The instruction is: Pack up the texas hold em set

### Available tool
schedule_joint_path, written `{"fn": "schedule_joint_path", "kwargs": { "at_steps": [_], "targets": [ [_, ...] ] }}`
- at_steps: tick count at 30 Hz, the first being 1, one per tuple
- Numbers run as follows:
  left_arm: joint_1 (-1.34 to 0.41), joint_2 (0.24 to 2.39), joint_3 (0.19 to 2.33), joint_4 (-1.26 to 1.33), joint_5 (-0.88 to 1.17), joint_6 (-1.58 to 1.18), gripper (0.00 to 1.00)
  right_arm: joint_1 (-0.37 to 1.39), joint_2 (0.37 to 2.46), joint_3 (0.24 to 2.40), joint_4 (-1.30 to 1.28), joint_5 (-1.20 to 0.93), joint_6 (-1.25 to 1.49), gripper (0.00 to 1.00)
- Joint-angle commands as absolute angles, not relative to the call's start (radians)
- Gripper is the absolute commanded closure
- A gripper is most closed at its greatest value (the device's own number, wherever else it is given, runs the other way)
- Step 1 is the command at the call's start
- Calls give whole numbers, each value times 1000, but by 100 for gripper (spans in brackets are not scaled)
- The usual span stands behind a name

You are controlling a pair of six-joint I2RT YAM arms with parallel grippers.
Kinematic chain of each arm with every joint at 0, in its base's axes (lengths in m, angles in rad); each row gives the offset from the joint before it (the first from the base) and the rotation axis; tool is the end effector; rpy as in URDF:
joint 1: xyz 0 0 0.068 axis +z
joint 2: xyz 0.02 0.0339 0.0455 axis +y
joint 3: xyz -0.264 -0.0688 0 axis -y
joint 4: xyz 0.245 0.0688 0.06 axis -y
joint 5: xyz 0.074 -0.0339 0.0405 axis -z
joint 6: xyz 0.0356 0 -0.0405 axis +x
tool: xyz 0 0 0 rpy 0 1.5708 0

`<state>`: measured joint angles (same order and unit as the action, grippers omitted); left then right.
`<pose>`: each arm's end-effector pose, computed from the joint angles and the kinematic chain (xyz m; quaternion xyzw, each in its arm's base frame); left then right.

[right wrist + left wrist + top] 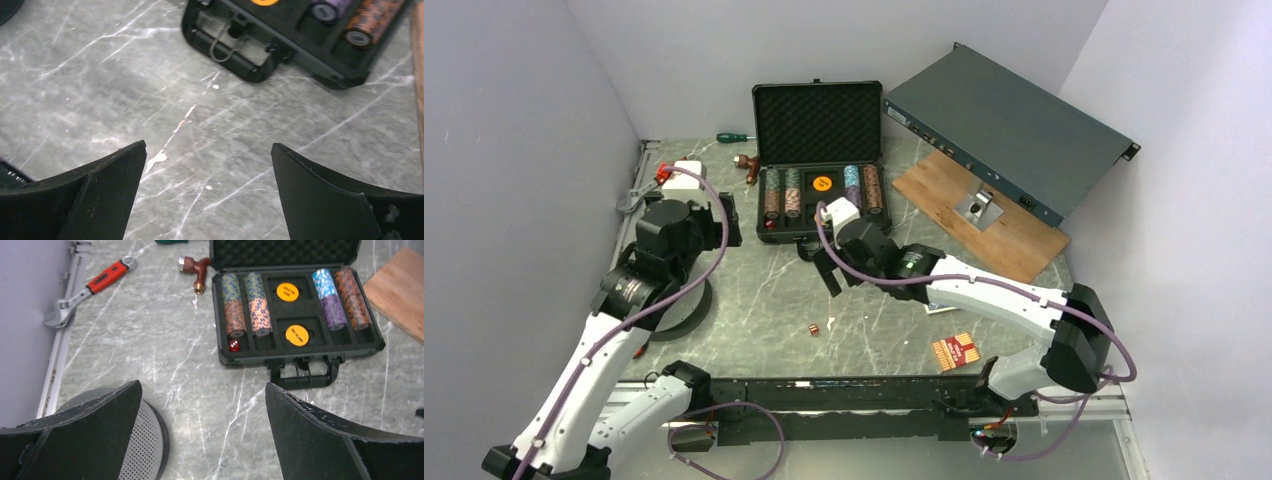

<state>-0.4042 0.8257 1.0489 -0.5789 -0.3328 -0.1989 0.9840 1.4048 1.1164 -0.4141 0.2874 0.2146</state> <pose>0.1586 -0.0552 0.3828 -0.0111 0.8151 -0.0373 0.5780 0.1805 0.2533 0.2918 -0.2811 0.8549 0.1275 0.4170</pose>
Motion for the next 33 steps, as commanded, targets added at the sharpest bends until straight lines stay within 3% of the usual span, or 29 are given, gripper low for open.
{"fn": "schedule_joint_path", "kwargs": {
  "at_steps": [1,21,33],
  "targets": [
    [-400,790,1060,-535,-425,-186,1,1054,1443,1159,-439,328,273,0],
    [-400,752,1048,-537,-469,-183,1,1241,1684,1218,-527,342,705,9],
    [-400,764,1050,-542,-469,-184,2,1262,1799,1248,-505,333,711,36]
  ]
}}
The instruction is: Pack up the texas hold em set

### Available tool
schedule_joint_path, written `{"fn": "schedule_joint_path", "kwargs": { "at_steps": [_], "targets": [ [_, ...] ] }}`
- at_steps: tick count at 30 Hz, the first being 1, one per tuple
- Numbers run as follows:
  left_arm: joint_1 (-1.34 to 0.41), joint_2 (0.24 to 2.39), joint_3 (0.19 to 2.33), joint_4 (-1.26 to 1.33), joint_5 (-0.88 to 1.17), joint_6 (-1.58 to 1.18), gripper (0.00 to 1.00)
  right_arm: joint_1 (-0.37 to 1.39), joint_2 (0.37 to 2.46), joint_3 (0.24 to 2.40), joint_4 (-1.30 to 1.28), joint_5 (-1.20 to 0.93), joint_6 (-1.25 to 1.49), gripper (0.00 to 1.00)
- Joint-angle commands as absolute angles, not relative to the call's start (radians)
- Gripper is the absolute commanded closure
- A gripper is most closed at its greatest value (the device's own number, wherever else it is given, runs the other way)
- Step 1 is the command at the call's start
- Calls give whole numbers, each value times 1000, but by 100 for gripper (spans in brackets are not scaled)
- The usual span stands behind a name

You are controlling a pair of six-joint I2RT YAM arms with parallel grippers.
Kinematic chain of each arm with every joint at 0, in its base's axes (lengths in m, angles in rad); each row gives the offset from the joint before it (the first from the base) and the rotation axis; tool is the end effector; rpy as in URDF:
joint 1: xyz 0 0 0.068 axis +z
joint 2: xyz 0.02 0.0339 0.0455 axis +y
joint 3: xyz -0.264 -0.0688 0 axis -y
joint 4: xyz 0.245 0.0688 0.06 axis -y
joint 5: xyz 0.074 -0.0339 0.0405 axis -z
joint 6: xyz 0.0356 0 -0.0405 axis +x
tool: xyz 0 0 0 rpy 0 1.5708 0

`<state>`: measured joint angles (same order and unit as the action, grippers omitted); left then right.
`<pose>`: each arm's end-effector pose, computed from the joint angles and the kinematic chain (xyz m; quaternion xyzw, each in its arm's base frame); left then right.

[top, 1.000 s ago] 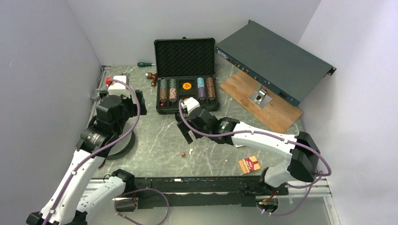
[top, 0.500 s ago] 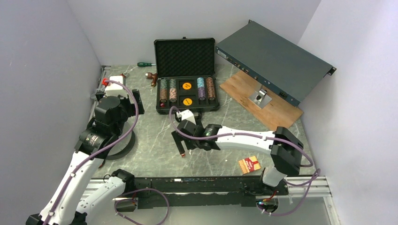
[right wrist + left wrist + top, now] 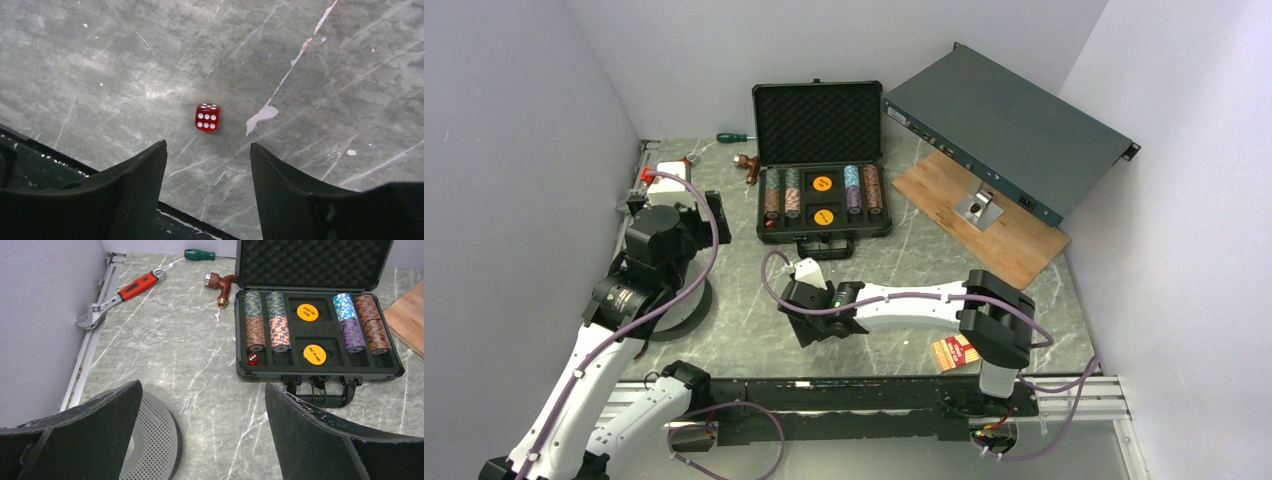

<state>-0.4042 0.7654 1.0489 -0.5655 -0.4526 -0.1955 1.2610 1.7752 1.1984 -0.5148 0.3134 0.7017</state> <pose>0.1439 -0.0446 0.3930 -0.0529 0.7889 -0.0015 0.6123 0.1206 0.3409 0.1930 -0.2293 0.9325 0.1106 0.2563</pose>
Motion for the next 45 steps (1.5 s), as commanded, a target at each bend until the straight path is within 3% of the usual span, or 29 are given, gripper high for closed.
{"fn": "schedule_joint_path", "kwargs": {
  "at_steps": [1,33,40,45],
  "targets": [
    [-400,763,1051,-542,-468,-183,2,1262,1809,1253,-505,332,708,36],
    [-400,776,1054,-546,-448,-188,4,1261,1912,1299,-488,342,677,60],
    [-400,775,1054,-546,-447,-188,4,1261,1922,1302,-492,351,668,70],
    [-400,773,1053,-547,-452,-186,4,1261,1933,1313,-512,368,663,84]
  ]
}}
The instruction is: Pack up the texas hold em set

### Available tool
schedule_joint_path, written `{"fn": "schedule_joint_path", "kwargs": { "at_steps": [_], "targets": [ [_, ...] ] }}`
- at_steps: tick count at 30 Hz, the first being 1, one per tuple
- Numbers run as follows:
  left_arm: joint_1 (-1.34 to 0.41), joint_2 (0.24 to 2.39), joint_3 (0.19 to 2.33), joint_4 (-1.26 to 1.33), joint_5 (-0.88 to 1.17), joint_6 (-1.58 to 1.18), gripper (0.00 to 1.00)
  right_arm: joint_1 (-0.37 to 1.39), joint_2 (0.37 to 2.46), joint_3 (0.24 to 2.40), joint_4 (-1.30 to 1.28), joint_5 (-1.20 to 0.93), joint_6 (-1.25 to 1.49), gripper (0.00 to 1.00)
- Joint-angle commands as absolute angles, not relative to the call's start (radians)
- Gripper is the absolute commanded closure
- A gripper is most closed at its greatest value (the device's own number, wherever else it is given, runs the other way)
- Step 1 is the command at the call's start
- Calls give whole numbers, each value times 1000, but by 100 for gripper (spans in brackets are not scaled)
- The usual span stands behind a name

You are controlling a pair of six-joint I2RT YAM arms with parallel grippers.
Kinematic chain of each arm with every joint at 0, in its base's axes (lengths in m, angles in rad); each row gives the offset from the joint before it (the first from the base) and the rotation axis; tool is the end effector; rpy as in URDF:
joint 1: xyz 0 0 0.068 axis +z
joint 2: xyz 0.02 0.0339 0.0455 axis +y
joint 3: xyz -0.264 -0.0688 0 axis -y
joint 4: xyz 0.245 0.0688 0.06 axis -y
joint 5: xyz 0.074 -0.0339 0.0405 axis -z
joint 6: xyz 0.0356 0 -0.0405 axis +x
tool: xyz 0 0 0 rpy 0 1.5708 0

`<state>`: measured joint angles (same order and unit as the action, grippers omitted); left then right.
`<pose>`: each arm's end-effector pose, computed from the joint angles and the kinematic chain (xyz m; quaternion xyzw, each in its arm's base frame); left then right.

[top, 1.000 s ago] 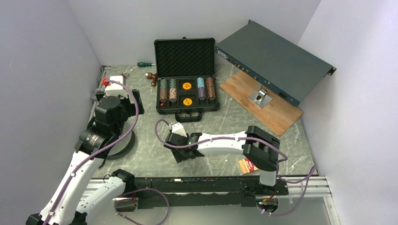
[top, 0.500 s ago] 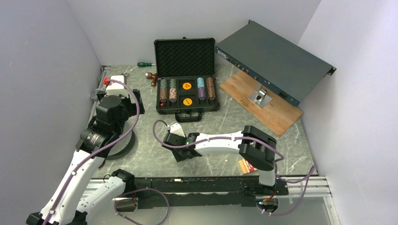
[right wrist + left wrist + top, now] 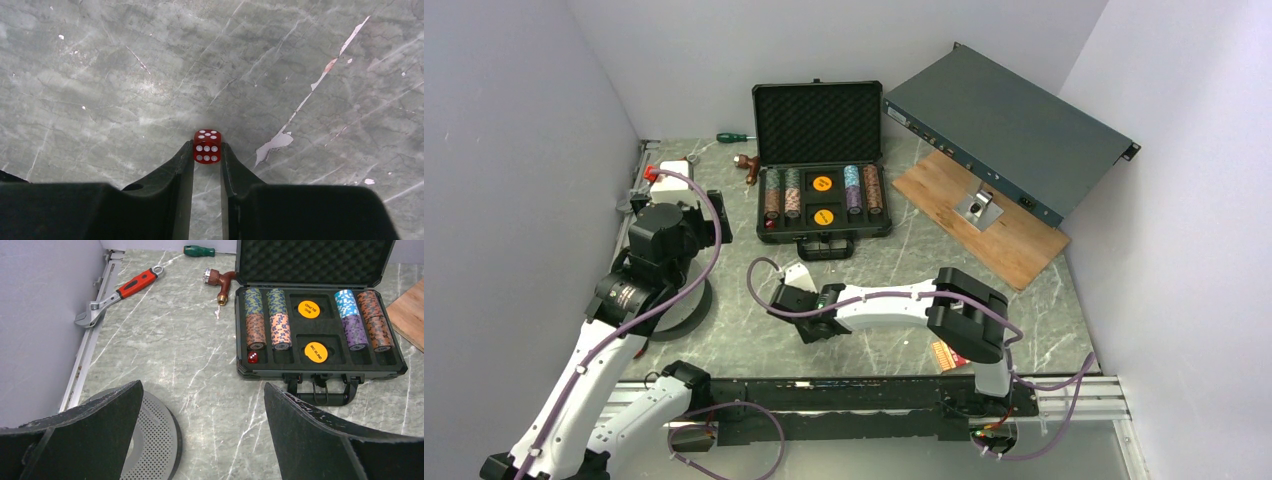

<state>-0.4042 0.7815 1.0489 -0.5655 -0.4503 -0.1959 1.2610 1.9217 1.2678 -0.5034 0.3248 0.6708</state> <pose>0.1481 -0.0465 0.3909 -0.0504 0.7935 0.0003 0.6065 0.1282 0.3632 0.1613 -0.2491 0.9337 0.0766 0.2454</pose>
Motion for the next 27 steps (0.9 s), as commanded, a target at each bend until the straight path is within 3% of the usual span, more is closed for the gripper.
{"fn": "schedule_joint_path", "kwargs": {
  "at_steps": [1,4,19,27],
  "targets": [
    [-401,772,1052,-545,-451,-186,4,1261,1932,1316,-515,371,661,87],
    [-400,773,1052,-546,-452,-187,4,1261,1913,1321,-520,384,649,100],
    [-400,757,1043,-539,-485,-176,4,1255,1661,1394,-464,600,428,100],
    [-400,752,1043,-543,-514,-192,1,1151,1627,1458,-364,524,319,100]
  ]
}}
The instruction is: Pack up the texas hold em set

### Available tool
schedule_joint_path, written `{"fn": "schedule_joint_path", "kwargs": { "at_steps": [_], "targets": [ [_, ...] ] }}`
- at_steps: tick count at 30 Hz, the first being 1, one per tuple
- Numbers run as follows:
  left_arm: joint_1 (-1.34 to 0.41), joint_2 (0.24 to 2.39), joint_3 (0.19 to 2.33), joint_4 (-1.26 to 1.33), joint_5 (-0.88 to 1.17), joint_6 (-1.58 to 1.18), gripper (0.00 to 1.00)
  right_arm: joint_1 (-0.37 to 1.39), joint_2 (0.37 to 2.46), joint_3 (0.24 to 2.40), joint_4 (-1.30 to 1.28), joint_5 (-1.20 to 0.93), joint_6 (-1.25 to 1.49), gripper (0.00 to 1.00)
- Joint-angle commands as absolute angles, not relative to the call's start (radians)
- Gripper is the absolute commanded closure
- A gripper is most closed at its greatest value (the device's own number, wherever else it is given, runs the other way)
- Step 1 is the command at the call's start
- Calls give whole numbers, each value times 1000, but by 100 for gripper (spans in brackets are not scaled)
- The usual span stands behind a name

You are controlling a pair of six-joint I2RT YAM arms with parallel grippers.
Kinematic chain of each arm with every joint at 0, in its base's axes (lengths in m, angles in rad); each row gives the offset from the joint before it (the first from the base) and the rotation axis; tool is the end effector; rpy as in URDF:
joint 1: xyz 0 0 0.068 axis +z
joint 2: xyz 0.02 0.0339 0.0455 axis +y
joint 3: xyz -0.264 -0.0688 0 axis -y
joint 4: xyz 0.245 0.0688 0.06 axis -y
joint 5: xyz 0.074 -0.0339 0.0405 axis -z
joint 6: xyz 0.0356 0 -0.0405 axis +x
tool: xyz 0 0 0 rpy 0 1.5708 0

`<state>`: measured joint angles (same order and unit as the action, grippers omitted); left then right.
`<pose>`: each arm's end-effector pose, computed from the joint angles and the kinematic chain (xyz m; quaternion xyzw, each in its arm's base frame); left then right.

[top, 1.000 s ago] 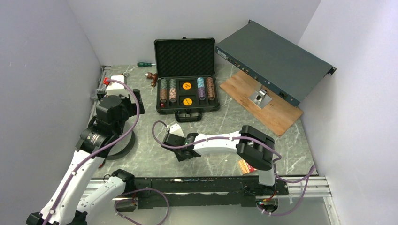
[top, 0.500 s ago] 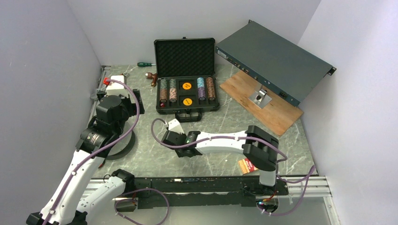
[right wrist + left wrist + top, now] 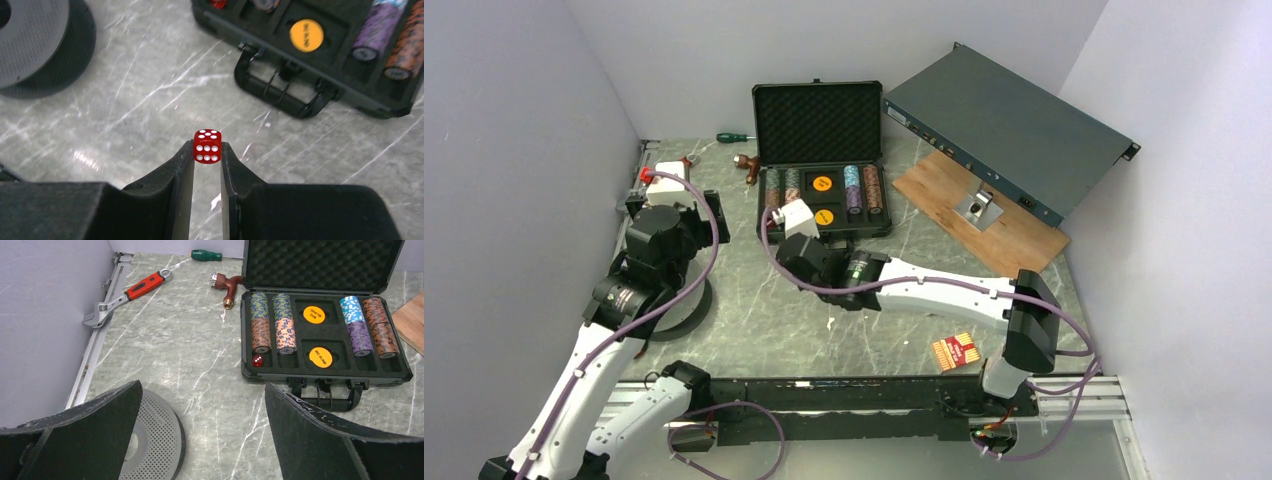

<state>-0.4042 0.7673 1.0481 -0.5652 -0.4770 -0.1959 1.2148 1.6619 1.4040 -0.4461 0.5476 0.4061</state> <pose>0.1445 -0.0440 0.3927 -0.0601 0.7880 0.0083 0.6126 0.1483 0.3458 0.3044 -0.2394 0.8480 0.1238 0.4565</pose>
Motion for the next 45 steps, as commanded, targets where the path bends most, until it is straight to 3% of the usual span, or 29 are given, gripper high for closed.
{"fn": "schedule_joint_path", "kwargs": {
  "at_steps": [1,30,45],
  "targets": [
    [-400,749,1041,-541,-517,-192,1,1130,1627,1467,-352,494,309,100],
    [-400,730,1058,-562,-451,-229,0,929,2115,1957,-485,288,305,100],
    [-417,730,1060,-563,-450,-224,0,884,2316,2155,-584,330,367,100]
  ]
}}
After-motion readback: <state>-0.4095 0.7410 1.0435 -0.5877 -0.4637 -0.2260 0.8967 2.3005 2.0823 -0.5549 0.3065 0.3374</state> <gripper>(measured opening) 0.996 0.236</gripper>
